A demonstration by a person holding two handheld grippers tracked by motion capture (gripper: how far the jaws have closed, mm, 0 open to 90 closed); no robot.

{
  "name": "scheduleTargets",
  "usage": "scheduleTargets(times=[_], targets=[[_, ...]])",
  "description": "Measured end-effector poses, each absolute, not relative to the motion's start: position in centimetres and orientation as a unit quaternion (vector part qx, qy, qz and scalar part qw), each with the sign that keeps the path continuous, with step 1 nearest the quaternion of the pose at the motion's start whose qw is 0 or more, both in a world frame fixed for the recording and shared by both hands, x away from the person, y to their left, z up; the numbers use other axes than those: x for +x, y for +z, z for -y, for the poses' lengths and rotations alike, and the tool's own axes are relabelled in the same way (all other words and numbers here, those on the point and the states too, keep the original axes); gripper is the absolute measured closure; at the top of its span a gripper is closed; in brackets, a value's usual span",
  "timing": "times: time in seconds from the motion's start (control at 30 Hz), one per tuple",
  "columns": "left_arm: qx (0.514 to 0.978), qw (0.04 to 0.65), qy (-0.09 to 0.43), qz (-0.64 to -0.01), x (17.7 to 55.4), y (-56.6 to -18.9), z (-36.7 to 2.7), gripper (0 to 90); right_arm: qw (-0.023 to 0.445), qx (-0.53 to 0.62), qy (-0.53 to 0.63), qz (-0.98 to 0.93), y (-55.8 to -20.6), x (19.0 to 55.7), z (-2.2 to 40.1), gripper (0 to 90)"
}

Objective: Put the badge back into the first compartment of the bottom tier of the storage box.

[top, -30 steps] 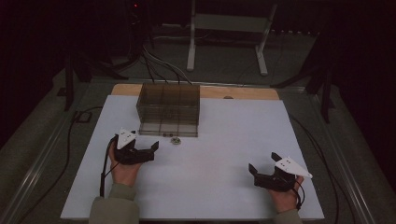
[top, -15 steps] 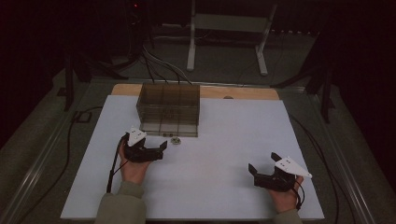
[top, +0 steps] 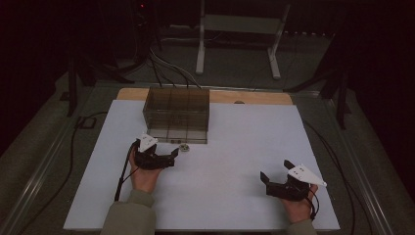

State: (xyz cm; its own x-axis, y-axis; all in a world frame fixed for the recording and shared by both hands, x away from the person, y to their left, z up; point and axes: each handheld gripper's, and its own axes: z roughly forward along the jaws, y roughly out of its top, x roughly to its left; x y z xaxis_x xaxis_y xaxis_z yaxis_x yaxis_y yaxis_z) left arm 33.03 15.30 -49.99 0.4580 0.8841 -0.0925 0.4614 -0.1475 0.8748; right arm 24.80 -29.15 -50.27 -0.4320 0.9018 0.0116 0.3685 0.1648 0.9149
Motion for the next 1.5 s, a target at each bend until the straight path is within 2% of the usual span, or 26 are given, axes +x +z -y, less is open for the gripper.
scheduleTargets(times=[0.47, 0.53, 0.83, 0.93, 1.0, 1.13, 1.17, 1.2, 1.23, 1.37, 1.5], targets=[[0.73, 0.447, 0.23, -0.463, 33.8, -50.3, -13.8, 1.5, 0.287, 0.449, 0.464, -0.707, -50.3, 24.8, 29.1, 0.9], [0.734, 0.444, 0.23, -0.46, 33.8, -50.4, -13.5, 5.1, 0.287, 0.449, 0.465, -0.707, -50.3, 24.8, 29.1, 0.9], [0.734, 0.442, 0.222, -0.466, 34.3, -50.7, -12.8, 8.4, 0.287, 0.449, 0.465, -0.707, -50.3, 24.8, 29.1, 0.9], [0.733, 0.442, 0.222, -0.466, 34.3, -50.8, -12.7, 15.3, 0.287, 0.449, 0.465, -0.707, -50.3, 24.8, 29.1, 0.9], [0.736, 0.437, 0.221, -0.468, 34.5, -51.0, -12.5, 15.3, 0.288, 0.449, 0.464, -0.707, -50.3, 24.8, 29.1, 0.9], [0.738, 0.429, 0.22, -0.472, 34.7, -51.3, -12.0, 21.6, 0.288, 0.448, 0.464, -0.708, -50.3, 24.8, 29.1, 0.9], [0.738, 0.429, 0.22, -0.472, 34.7, -51.3, -12.0, 26.7, 0.288, 0.448, 0.464, -0.708, -50.3, 24.8, 29.1, 0.9], [0.738, 0.424, 0.222, -0.475, 34.8, -51.4, -11.8, 26.7, 0.288, 0.448, 0.464, -0.708, -50.3, 24.8, 29.1, 0.9], [0.738, 0.42, 0.223, -0.478, 34.8, -51.5, -11.7, 33.5, 0.288, 0.448, 0.464, -0.707, -50.3, 24.8, 29.1, 0.9], [0.738, 0.411, 0.22, -0.488, 35.2, -51.7, -11.4, 40.2, 0.288, 0.448, 0.464, -0.708, -50.3, 24.8, 29.1, 0.9], [0.733, 0.411, 0.224, -0.494, 35.4, -51.8, -11.2, 43.0, 0.288, 0.448, 0.464, -0.708, -50.3, 24.8, 29.1, 0.9]])
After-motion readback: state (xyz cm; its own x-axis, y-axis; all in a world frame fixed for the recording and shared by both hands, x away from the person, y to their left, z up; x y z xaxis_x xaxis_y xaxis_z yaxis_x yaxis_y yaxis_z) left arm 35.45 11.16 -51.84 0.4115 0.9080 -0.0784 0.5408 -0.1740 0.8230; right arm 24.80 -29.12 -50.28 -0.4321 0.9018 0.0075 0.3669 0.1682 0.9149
